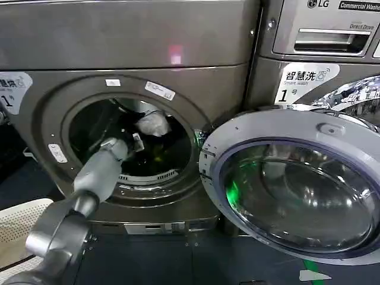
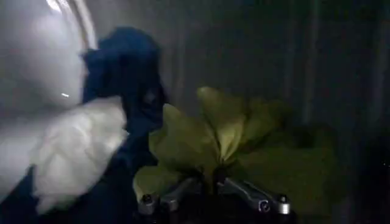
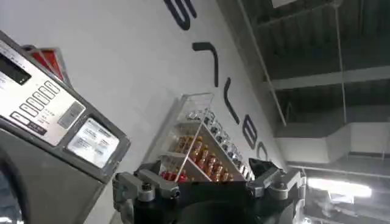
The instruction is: Grasp the clothes from the dryer.
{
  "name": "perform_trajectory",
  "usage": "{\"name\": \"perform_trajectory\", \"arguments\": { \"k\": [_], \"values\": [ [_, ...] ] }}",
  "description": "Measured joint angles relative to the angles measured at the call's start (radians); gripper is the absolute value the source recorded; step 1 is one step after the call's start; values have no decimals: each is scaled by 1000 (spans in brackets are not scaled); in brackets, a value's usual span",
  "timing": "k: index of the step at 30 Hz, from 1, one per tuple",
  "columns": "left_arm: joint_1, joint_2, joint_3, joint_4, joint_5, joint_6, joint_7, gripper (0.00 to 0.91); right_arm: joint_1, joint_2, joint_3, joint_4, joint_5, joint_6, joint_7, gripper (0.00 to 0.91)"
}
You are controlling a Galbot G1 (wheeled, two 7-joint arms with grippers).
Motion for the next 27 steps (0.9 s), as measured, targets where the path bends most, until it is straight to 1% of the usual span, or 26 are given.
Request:
{"name": "perform_trajectory", "arguments": {
  "k": [7,12,20,27],
  "values": [
    [117,-17,-73,-139,-276,-24,-223,0,3,-8,-14,-6,0,5,20,907],
    [203,-46,-141,-255,-401,-71,-392,0,8,-13,-19,-6,0,13,20,907],
    [322,-85,-236,-383,-440,-181,-624,0,6,-17,-15,-14,10,29,25,907],
    [366,-106,-255,-419,-448,-220,-705,0,2,-20,-4,-29,18,45,25,907]
  ]
}}
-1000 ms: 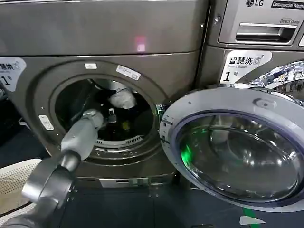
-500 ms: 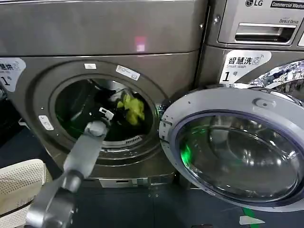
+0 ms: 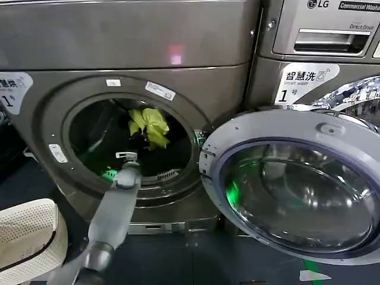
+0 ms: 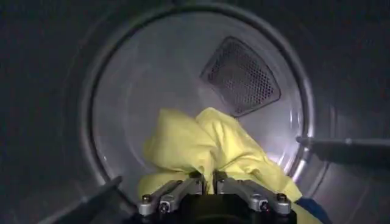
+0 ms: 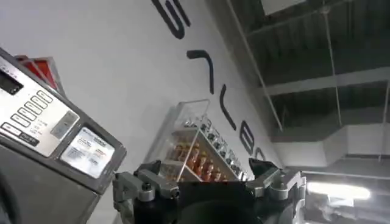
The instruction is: Grasp the clothes from the dryer.
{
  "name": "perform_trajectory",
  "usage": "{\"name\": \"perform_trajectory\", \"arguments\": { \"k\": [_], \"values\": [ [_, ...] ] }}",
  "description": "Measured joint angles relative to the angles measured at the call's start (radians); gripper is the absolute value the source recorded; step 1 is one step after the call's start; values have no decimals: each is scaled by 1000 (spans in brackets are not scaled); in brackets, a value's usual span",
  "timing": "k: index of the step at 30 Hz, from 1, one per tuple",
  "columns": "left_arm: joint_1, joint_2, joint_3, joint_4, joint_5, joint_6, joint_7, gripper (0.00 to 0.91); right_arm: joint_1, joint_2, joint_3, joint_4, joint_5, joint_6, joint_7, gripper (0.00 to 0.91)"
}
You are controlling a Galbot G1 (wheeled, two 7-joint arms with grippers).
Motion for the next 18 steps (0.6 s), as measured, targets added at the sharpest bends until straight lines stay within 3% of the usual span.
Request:
{"name": "perform_trajectory", "arguments": {
  "k": [18],
  "values": [
    [29,-6,-18,-28,-6,-27,-45,0,3,6,14,11,-1,-17,-6,907]
  ]
}}
